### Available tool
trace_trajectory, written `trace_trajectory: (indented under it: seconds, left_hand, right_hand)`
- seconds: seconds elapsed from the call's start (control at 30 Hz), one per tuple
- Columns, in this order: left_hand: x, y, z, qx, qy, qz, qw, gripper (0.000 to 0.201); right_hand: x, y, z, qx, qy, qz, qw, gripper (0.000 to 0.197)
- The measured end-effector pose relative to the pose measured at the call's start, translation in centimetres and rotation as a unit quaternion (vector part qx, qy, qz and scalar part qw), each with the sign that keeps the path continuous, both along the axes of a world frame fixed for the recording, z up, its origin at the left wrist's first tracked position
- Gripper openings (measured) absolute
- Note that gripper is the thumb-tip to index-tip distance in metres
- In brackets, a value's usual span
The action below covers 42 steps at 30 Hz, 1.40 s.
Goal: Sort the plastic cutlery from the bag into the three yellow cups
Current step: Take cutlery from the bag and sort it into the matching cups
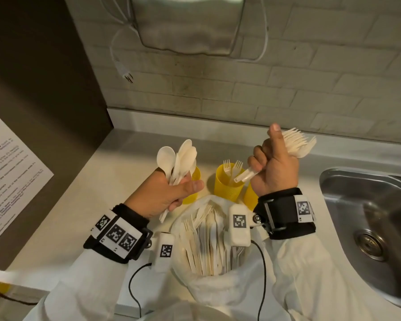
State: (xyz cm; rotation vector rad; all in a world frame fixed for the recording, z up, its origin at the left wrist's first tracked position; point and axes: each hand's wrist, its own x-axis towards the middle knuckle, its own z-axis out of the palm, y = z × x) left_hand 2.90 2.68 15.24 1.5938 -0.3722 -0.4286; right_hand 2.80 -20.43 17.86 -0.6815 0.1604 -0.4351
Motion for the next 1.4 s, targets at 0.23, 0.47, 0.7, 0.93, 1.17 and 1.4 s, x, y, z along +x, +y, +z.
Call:
trace_trajectory:
  seconds: [0.23, 0.47, 0.7, 0.93, 1.17, 1.4]
  left_hand:
    - [-0.5, -3.8, -0.8, -0.041, 0.058, 0.028, 0.997, 0.038]
    - [-0.8, -5.9, -0.8, -0.073, 0.054, 0.072, 0.993, 0.028]
    - [-1.9, -8.9, -0.2, 0.014, -0.092, 0.060, 0.994, 0.040]
    - [-2.5, -10.9, -0.4, 0.044, -0.122, 0.047, 0.990, 0.044]
    - [-2.9, -11.9, -1.1, 0.050, -0.107, 0.045, 0.992, 0.045]
    - [-2.3, -11.6, -1.9, 0.022, -0.065, 0.035, 0.997, 0.040]
  right_hand:
    - [-0.9, 2.5, -0.1, -0.202, 0.011, 0.003, 0.979, 0.044]
    - [-1.7, 2.9, -1.1, -0.351, 0.100, -0.131, 0.922, 0.048]
    - [-1.6, 0.9, -1.3, -0.328, 0.135, -0.158, 0.922, 0.029]
    - [-2.0, -0.8, -2.0, -0.225, 0.135, -0.134, 0.956, 0.023]
    - [-2.6, -2.0, -2.5, -0.327, 0.162, -0.117, 0.924, 0.018]
    - [-4.0, -4.5, -2.4, -0.359, 0.164, 0.006, 0.919, 0.024]
